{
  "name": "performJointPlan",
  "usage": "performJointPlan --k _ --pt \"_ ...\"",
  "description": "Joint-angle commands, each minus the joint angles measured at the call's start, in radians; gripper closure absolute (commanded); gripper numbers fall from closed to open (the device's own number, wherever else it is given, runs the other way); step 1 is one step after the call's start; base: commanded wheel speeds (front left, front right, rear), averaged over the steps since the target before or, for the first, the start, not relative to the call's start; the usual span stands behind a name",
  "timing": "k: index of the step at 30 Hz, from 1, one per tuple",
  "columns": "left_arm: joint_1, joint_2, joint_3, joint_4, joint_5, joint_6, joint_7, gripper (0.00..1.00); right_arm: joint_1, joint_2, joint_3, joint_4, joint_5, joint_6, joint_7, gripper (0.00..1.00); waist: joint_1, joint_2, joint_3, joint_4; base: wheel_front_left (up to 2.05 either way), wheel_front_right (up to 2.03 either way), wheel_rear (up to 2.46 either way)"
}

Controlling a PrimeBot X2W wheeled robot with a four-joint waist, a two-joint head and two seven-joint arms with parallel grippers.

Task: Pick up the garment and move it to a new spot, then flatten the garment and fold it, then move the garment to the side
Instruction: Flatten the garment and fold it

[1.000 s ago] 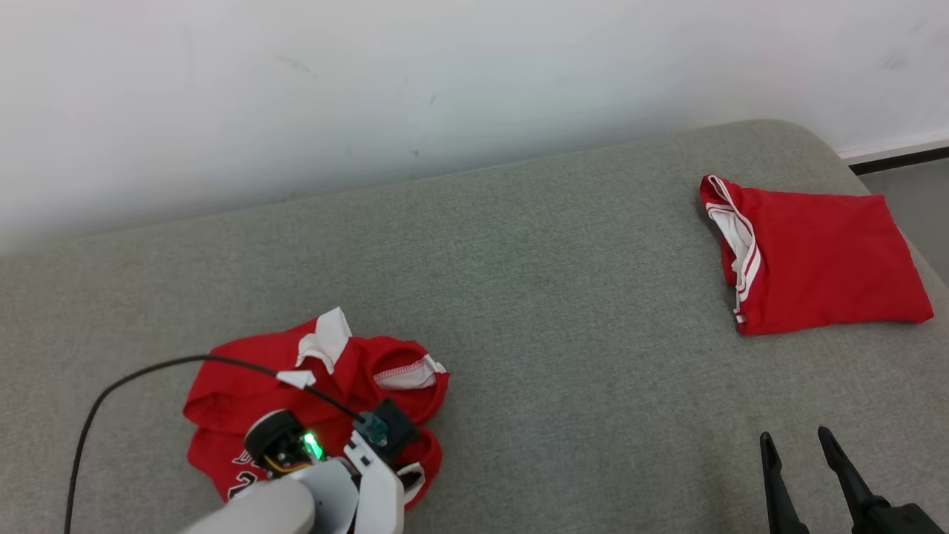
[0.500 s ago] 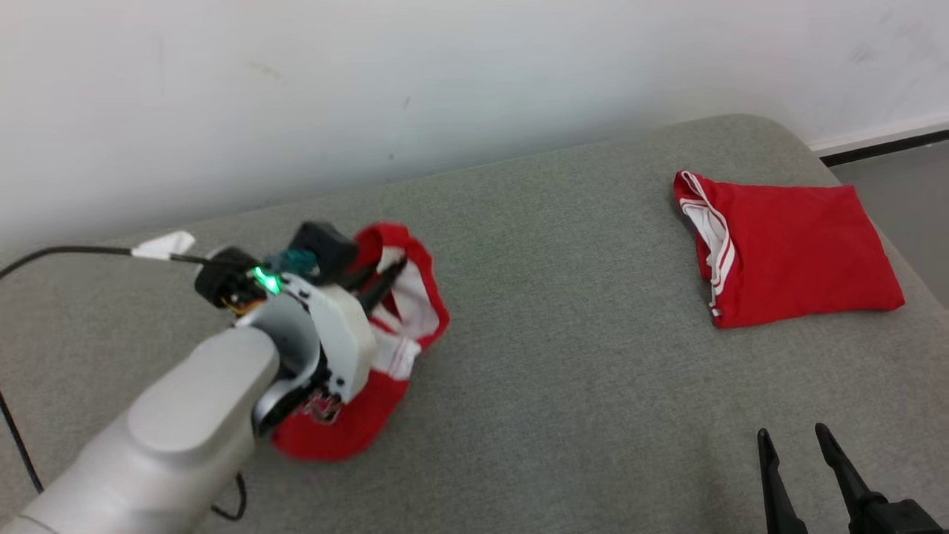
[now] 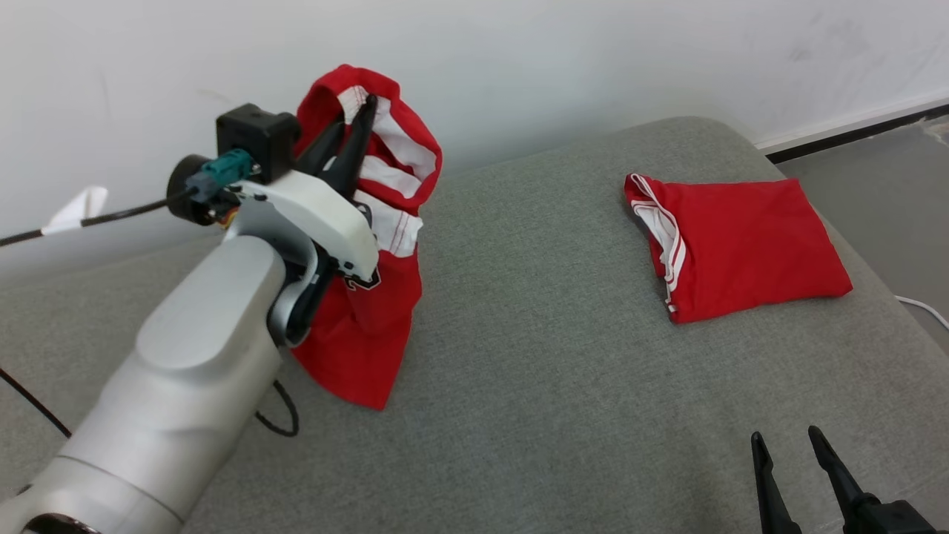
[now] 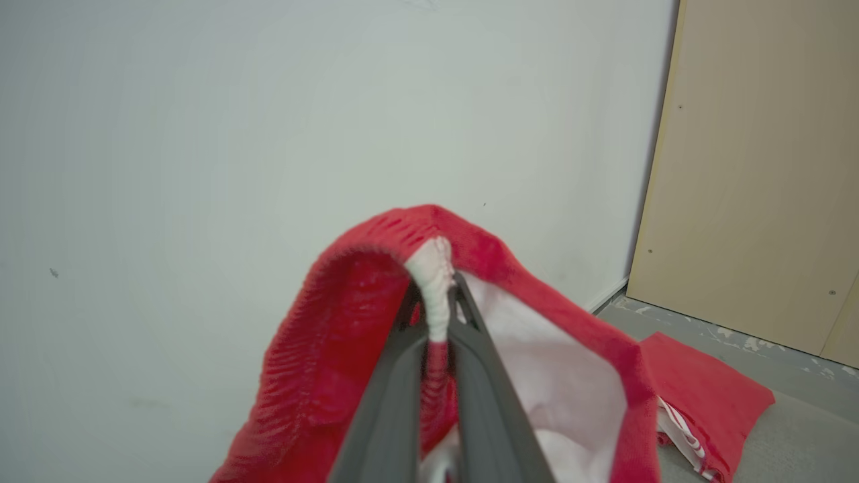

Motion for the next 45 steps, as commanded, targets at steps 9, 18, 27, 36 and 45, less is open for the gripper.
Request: performJointPlan --k 9,18,27,36,45 --pt "0.204 -0.075 0.062 -0.015 -0.048 0.025 -0.027 1.0 0.032 -0.001 -0.032 0.0 -0.005 -0.002 -0.003 0.0 0.0 -0.0001 -0.011 0.045 0.0 0.0 0.0" --pt "0.527 -0.11 0.099 -0.104 0.002 0.023 -0.027 1.0 0.043 -0.001 -0.044 -0.002 -0.028 -0.002 -0.003 0.0 0.0 -0.0001 -0.019 0.152 0.0 0.0 0.0" --pt "0.698 -0.124 0.15 -0.138 0.043 0.01 -0.027 0.0 0.055 -0.001 -0.05 0.006 -0.041 -0.002 -0.003 0.0 0.0 -0.0001 -0.03 0.24 0.0 0.0 0.0" --pt "0.772 -0.101 0.2 -0.193 0.054 -0.019 -0.027 0.0 0.065 -0.001 -0.046 0.012 -0.044 -0.002 -0.003 0.0 0.0 -0.0001 -0.044 0.267 0.0 0.0 0.0" --pt "0.792 -0.08 0.199 -0.214 0.038 -0.049 -0.021 0.0 0.059 -0.001 -0.037 0.018 -0.043 -0.002 -0.003 0.0 0.0 -0.0001 -0.045 0.259 0.0 0.0 0.0"
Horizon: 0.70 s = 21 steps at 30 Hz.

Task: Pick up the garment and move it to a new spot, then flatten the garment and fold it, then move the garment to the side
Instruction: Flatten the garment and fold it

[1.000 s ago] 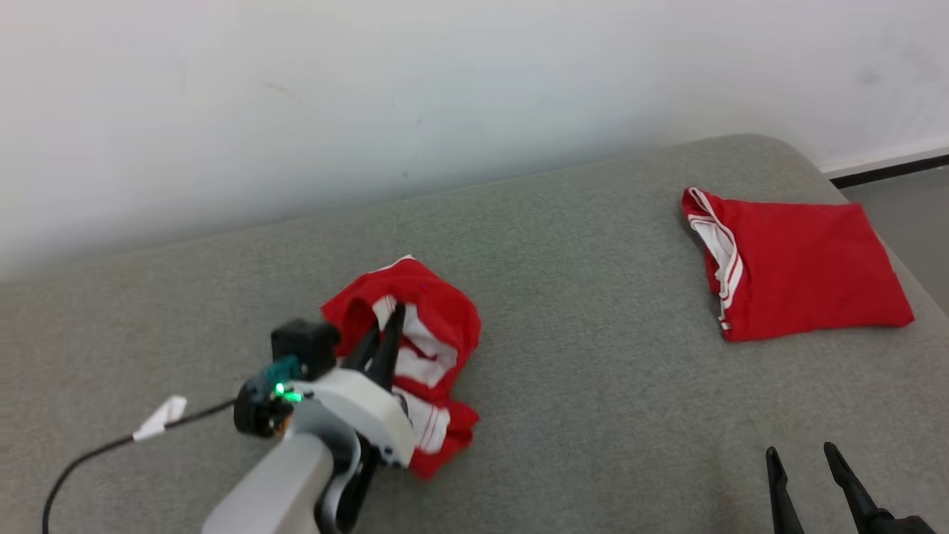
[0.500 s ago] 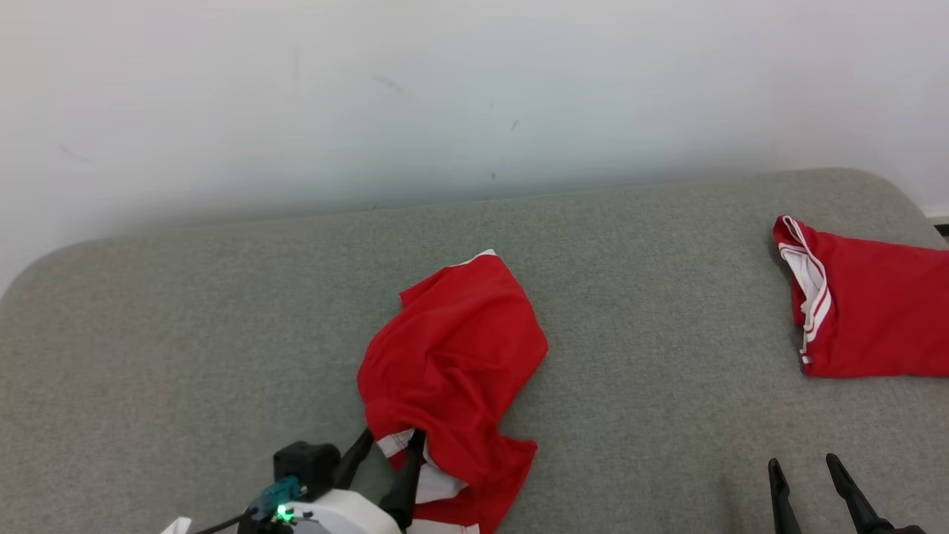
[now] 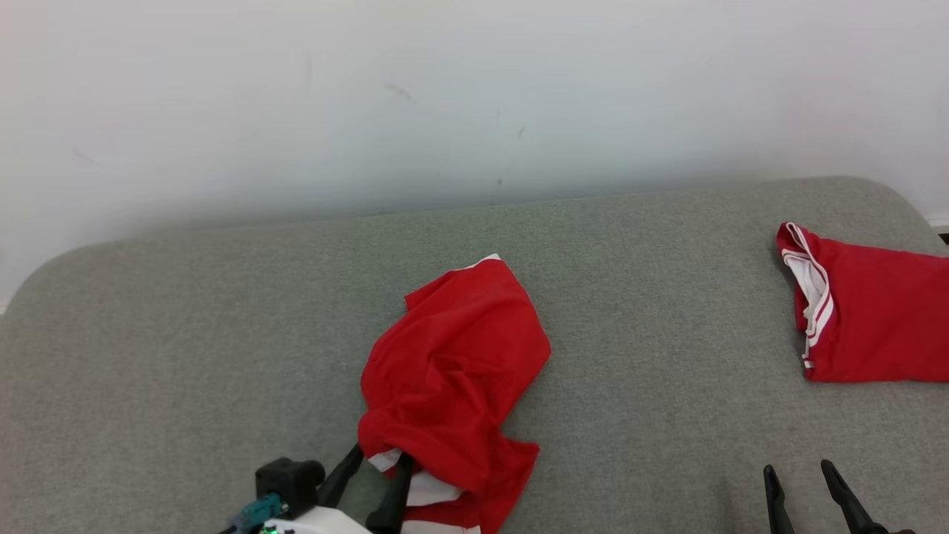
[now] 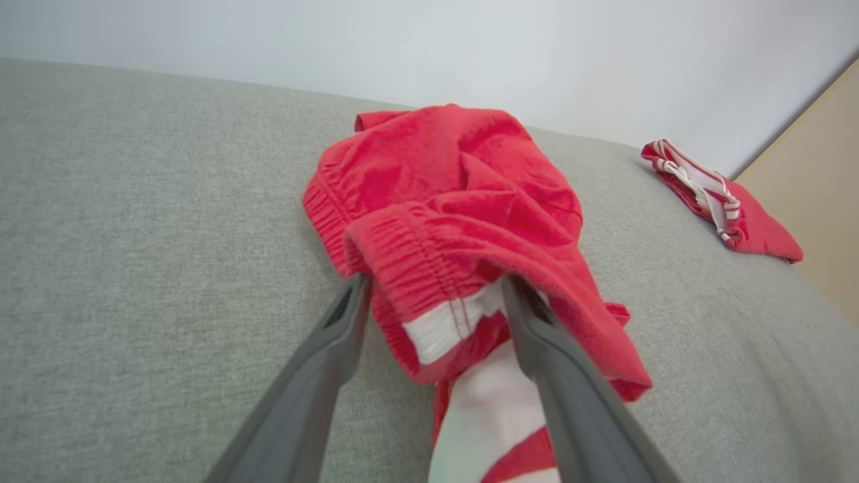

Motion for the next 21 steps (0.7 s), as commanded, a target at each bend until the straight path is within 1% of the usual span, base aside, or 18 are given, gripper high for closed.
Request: performJointPlan --k 1,5,8,13,14,15,16,19,21 --pt "0.008 0.006 0.0 0.0 -0.002 -0.003 0.003 0.0 0.0 -0.002 0.0 0.001 -0.009 -0.002 -0.003 0.0 0.0 0.0 0.001 -0.005 0.0 0.0 0.0" --pt "-0.003 0.001 -0.001 0.006 -0.009 -0.005 0.007 0.0 -0.006 -0.002 0.002 0.0 -0.01 -0.002 -0.003 0.0 0.0 0.0 0.005 -0.024 0.0 0.0 0.0" --pt "-0.013 0.0 -0.003 0.007 -0.017 -0.016 0.011 0.0 -0.008 -0.002 0.002 -0.003 -0.009 -0.002 -0.003 0.0 0.0 0.0 0.01 -0.042 0.0 0.0 0.0" --pt "-0.044 0.019 -0.018 0.002 -0.005 -0.036 0.033 0.0 -0.021 -0.002 0.007 -0.005 -0.005 -0.002 -0.003 0.0 0.0 0.0 0.021 -0.08 0.0 0.0 0.0" --pt "-0.05 0.024 -0.021 0.001 -0.006 -0.043 0.045 0.13 -0.023 -0.002 0.007 -0.005 -0.002 -0.002 -0.003 0.0 0.0 0.0 0.023 -0.089 0.0 0.0 0.0" --pt "-0.057 0.028 -0.028 -0.002 -0.012 -0.053 0.065 0.6 -0.026 -0.002 0.007 -0.006 0.001 -0.002 -0.003 0.0 0.0 0.0 0.026 -0.098 0.0 0.0 0.0" --pt "-0.065 0.035 -0.034 -0.009 -0.02 -0.065 0.087 1.0 -0.028 -0.002 0.01 -0.007 0.007 -0.002 -0.003 0.0 0.0 0.0 0.029 -0.109 0.0 0.0 0.0" --pt "-0.097 0.065 -0.054 -0.042 -0.04 -0.09 0.17 1.0 -0.033 -0.002 0.016 -0.007 0.019 -0.002 -0.003 0.0 0.0 0.0 0.038 -0.14 0.0 0.0 0.0" --pt "-0.132 0.094 -0.067 -0.076 -0.031 -0.099 0.225 1.0 -0.035 -0.002 0.019 -0.008 0.028 -0.002 -0.003 0.0 0.0 0.0 0.044 -0.16 0.0 0.0 0.0"
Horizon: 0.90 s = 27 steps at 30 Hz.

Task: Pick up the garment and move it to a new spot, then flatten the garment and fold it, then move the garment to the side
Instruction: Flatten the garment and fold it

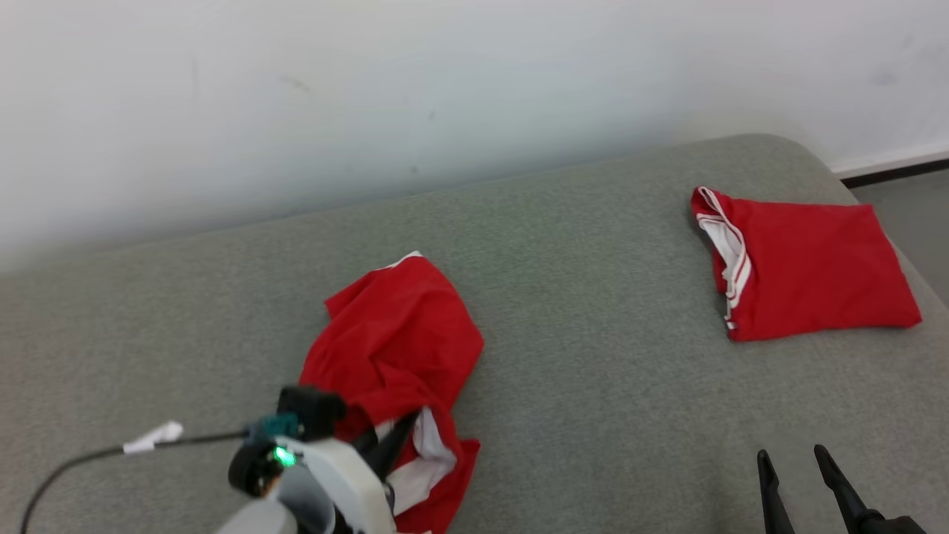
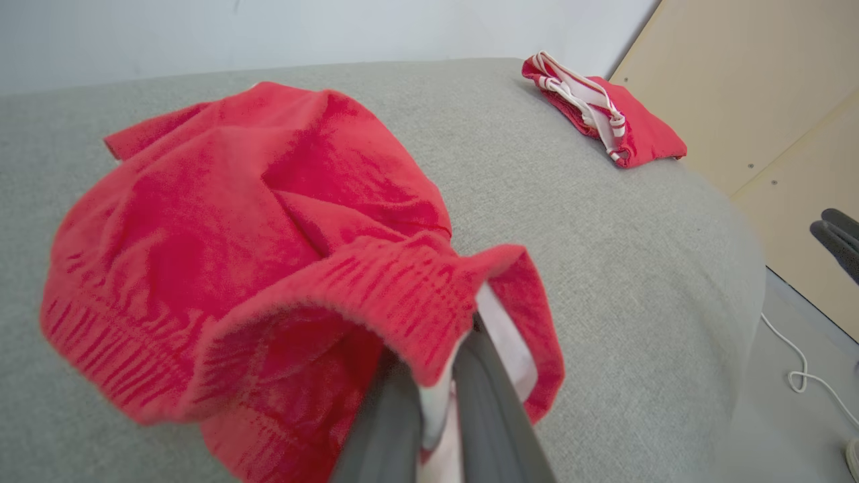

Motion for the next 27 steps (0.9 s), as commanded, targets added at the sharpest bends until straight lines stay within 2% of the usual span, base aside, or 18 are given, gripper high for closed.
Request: performJointPlan --k 1,6,10,16,20,27 --pt "-0.033 0.018 0.001 -0.022 0.001 -0.005 0.024 1.0 -0.008 -0.001 0.001 -0.002 0.009 -0.002 -0.003 0.0 0.0 0.0 0.011 -0.026 0.0 0.0 0.0" --pt "-0.15 0.053 0.003 -0.092 -0.009 -0.007 0.152 1.0 -0.018 -0.001 0.021 0.001 0.044 -0.002 -0.003 0.0 0.0 0.0 0.028 -0.077 0.0 0.0 0.0" --pt "-0.268 0.052 0.02 -0.105 -0.005 0.001 0.218 1.0 -0.028 -0.001 0.042 0.0 0.065 -0.002 -0.003 0.0 0.0 0.0 0.046 -0.119 0.0 0.0 0.0" --pt "-0.443 0.043 0.039 -0.039 0.023 0.005 0.25 1.0 -0.057 -0.001 0.061 -0.002 0.083 -0.002 -0.003 0.0 0.0 0.0 0.076 -0.181 0.0 0.0 0.0" --pt "-0.538 0.04 0.043 0.015 0.052 0.002 0.235 1.0 -0.063 -0.001 0.062 -0.001 0.091 -0.002 -0.003 0.0 0.0 0.0 0.087 -0.213 0.0 0.0 0.0" --pt "-0.581 0.012 0.045 0.056 0.056 -0.003 0.175 1.0 -0.049 -0.001 0.048 0.0 0.091 -0.002 -0.003 0.0 0.0 0.0 0.085 -0.221 0.0 0.0 0.0"
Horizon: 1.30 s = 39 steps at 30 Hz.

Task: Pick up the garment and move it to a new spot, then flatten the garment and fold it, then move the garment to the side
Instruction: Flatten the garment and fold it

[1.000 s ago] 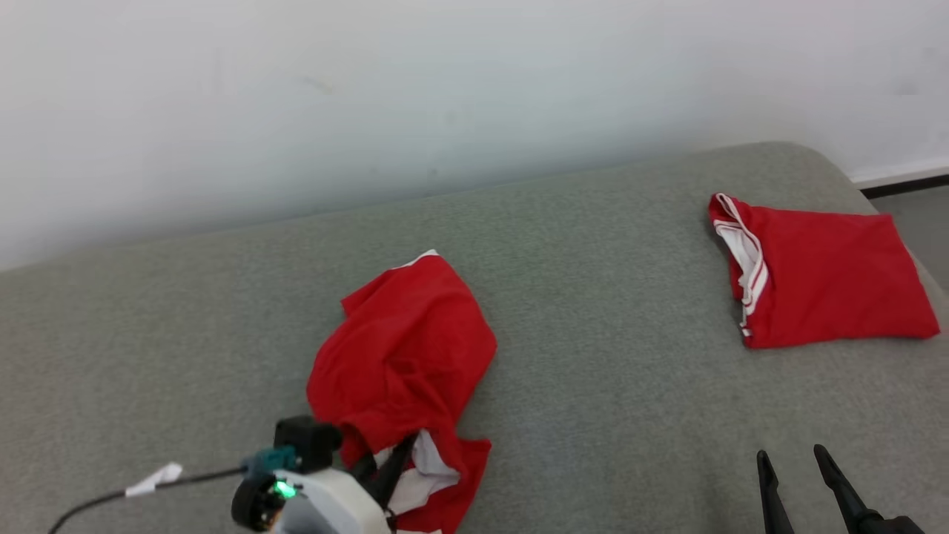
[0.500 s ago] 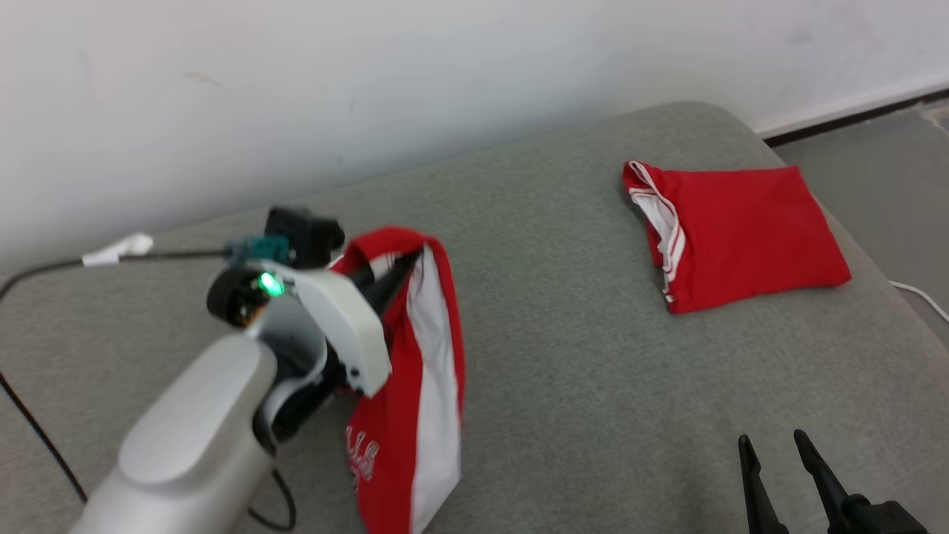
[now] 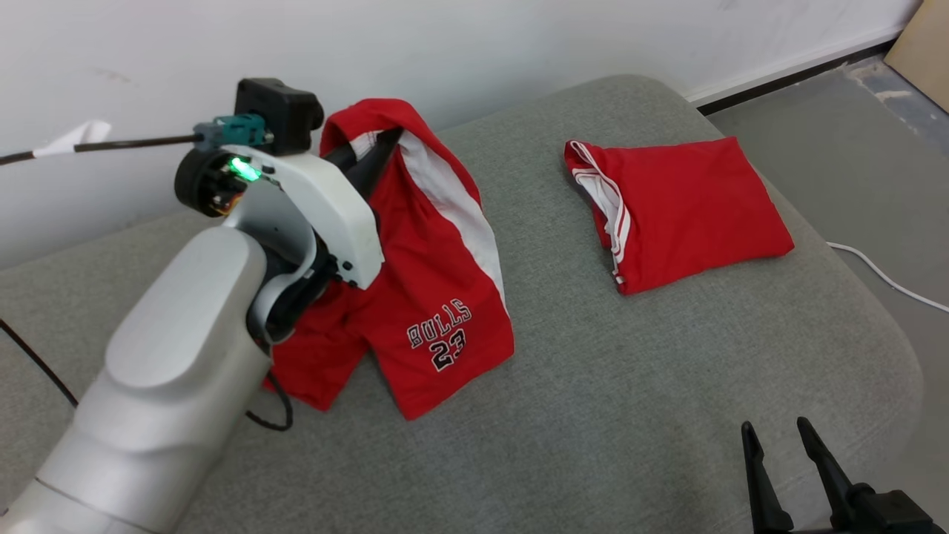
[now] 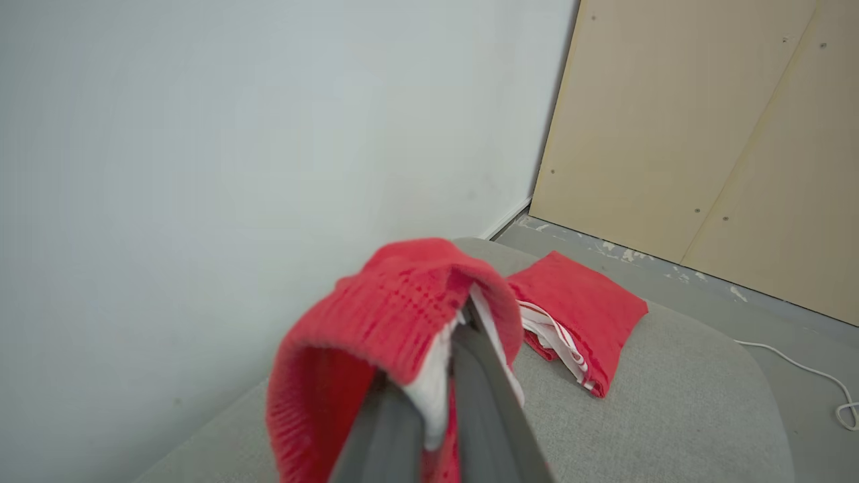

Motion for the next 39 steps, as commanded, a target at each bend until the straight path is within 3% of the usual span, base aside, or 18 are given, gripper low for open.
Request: performJointPlan --k 1,8,12,16,21,28,37,38,39 --pt "0.016 0.002 -0.005 -0.005 0.003 -0.006 -0.016 1.0 0.013 -0.002 -0.012 -0.002 0.007 -0.002 -0.003 0.0 -0.0001 -0.0001 -0.004 0.009 0.0 0.0 0.0" --pt "0.144 0.025 -0.036 -0.117 -0.051 -0.015 -0.007 1.0 0.028 -0.002 -0.038 -0.001 -0.025 -0.002 -0.003 0.0 -0.0001 -0.0001 -0.031 0.076 0.0 0.0 0.0" --pt "0.281 0.059 -0.046 -0.229 -0.085 0.008 0.006 1.0 0.045 -0.002 -0.063 -0.001 -0.045 -0.002 -0.003 0.0 -0.0001 -0.0001 -0.058 0.131 0.0 0.0 0.0" --pt "0.455 0.108 -0.053 -0.346 -0.127 0.049 0.017 1.0 0.067 -0.002 -0.078 0.003 -0.068 -0.002 -0.003 0.0 -0.0001 -0.0001 -0.079 0.19 0.0 0.0 0.0" --pt "0.627 0.182 -0.075 -0.416 -0.179 0.047 0.032 1.0 0.082 -0.002 -0.084 0.008 -0.082 -0.002 -0.003 0.0 -0.0001 -0.0001 -0.085 0.242 0.0 0.0 0.0" --pt "0.804 0.261 -0.069 -0.369 -0.22 0.047 -0.022 1.0 0.092 -0.002 -0.103 0.013 -0.112 -0.002 -0.003 0.0 -0.0001 -0.0001 -0.079 0.319 0.0 0.0 0.0" --pt "0.85 0.234 -0.059 -0.247 -0.277 0.001 -0.103 1.0 0.093 -0.002 -0.095 0.027 -0.114 -0.002 -0.003 0.0 -0.0001 -0.0001 -0.079 0.364 0.0 0.0 0.0" --pt "0.854 0.229 -0.053 -0.237 -0.282 0.001 -0.119 0.76 0.095 -0.002 -0.095 0.027 -0.114 -0.002 -0.003 0.0 -0.0001 -0.0001 -0.081 0.366 0.0 0.0 0.0" --pt "0.856 0.228 -0.049 -0.228 -0.278 -0.001 -0.139 0.39 0.097 -0.002 -0.095 0.027 -0.114 -0.002 -0.003 0.0 -0.0001 -0.0001 -0.082 0.368 0.0 0.0 0.0"
